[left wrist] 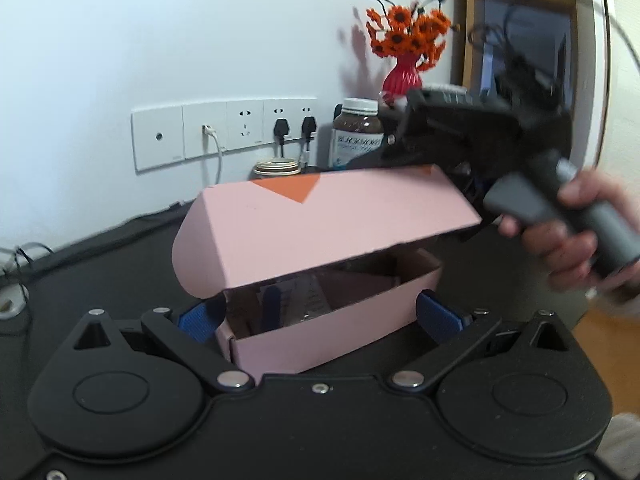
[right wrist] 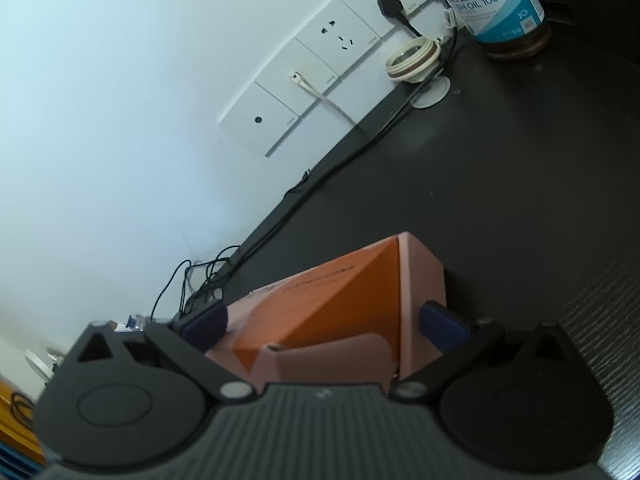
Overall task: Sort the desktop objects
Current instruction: 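Press the lid flat onto the box rim with the right gripper, then lift the right gripper off the closed pink box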
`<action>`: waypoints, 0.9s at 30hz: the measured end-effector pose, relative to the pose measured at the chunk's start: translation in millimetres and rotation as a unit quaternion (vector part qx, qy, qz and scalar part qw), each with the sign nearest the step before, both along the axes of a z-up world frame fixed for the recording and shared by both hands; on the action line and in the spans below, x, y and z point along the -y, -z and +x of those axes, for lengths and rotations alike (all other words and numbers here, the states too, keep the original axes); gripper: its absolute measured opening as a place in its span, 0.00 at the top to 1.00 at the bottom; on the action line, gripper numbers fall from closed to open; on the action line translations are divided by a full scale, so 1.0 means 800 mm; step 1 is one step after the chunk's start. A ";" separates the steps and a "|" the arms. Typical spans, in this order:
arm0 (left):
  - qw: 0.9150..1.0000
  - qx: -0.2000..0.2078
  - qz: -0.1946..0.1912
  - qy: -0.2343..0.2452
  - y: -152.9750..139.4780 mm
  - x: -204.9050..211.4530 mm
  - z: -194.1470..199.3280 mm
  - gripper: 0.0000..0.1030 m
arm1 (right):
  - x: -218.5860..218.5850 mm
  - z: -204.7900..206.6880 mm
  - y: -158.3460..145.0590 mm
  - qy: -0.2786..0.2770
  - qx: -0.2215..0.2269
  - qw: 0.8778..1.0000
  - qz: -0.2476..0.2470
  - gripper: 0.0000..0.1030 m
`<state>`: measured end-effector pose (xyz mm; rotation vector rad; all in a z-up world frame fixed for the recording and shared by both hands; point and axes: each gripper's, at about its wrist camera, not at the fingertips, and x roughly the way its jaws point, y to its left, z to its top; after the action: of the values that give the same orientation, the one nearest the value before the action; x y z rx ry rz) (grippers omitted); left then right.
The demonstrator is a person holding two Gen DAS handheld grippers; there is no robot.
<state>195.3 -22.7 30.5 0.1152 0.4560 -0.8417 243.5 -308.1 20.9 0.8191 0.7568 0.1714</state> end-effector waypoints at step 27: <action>1.000 -0.002 -0.022 -0.019 -0.015 -0.042 0.021 0.00 | 0.002 -0.004 0.001 -0.002 0.005 0.999 -0.047 0.01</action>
<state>211.8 10.9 42.7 0.0652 0.4418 -0.8148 240.5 -310.0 20.3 0.7276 0.7521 0.1423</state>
